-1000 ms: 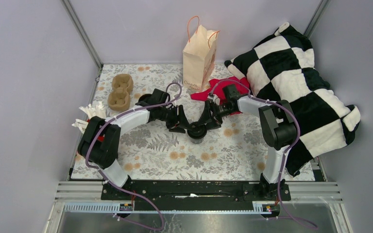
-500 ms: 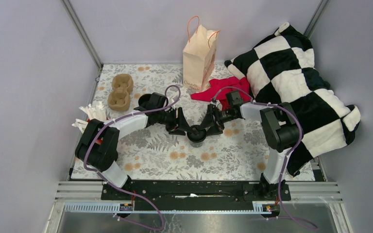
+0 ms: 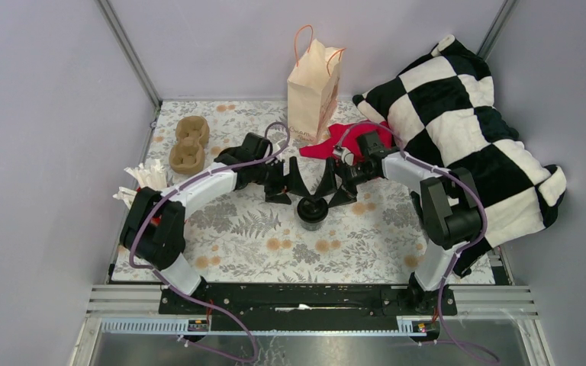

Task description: Pack the takeout coffee

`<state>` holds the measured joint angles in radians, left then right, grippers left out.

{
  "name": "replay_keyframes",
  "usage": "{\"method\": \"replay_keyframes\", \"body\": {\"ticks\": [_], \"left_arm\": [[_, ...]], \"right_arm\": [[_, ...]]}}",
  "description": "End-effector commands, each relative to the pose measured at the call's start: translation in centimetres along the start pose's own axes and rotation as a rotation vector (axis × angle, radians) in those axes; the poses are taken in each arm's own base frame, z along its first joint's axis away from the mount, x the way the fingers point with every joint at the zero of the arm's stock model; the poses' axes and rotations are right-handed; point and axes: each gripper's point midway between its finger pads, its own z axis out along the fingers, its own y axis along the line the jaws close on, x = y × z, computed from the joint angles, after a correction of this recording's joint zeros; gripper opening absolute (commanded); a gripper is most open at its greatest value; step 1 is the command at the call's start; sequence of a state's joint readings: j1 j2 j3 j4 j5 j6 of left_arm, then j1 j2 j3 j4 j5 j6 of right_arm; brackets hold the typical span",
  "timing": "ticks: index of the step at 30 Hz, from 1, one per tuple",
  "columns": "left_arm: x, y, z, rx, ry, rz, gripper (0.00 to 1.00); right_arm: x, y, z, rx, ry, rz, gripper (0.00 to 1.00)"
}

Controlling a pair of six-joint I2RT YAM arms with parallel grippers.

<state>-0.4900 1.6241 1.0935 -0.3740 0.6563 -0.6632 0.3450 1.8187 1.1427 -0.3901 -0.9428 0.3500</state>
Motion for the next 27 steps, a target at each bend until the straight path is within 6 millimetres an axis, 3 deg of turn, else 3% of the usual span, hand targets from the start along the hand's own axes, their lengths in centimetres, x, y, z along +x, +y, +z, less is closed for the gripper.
{"method": "replay_keyframes", "body": {"ticks": [1,3,8,16,23,27], "left_arm": [[1.0,-0.9,0.5,0.000,0.031,0.029,0.85],[1.3,-0.6,0.6,-0.008,0.039,0.034,0.87],[1.0,-0.3,1.3,-0.004,0.045,0.035,0.85],[0.0,-0.2,2.3,0.010,0.025,0.038,0.78],[0.1,0.1,2.4,0.005,0.017,0.027,0.77],[0.5,0.3,2.3,0.008,0.021,0.024,0.75]], "right_arm": [[1.7,1.3,-1.2,-0.007,0.010,-0.027,0.92],[3.1,1.7,-1.8,-0.011,0.035,-0.039,0.97],[4.4,1.8,-1.5,-0.062,0.075,-0.030,0.98],[5.6,1.6,0.1,-0.103,0.151,-0.018,0.86],[6.3,0.9,1.0,-0.119,0.172,-0.004,0.87],[6.2,0.1,1.6,-0.113,0.165,0.012,0.81]]}}
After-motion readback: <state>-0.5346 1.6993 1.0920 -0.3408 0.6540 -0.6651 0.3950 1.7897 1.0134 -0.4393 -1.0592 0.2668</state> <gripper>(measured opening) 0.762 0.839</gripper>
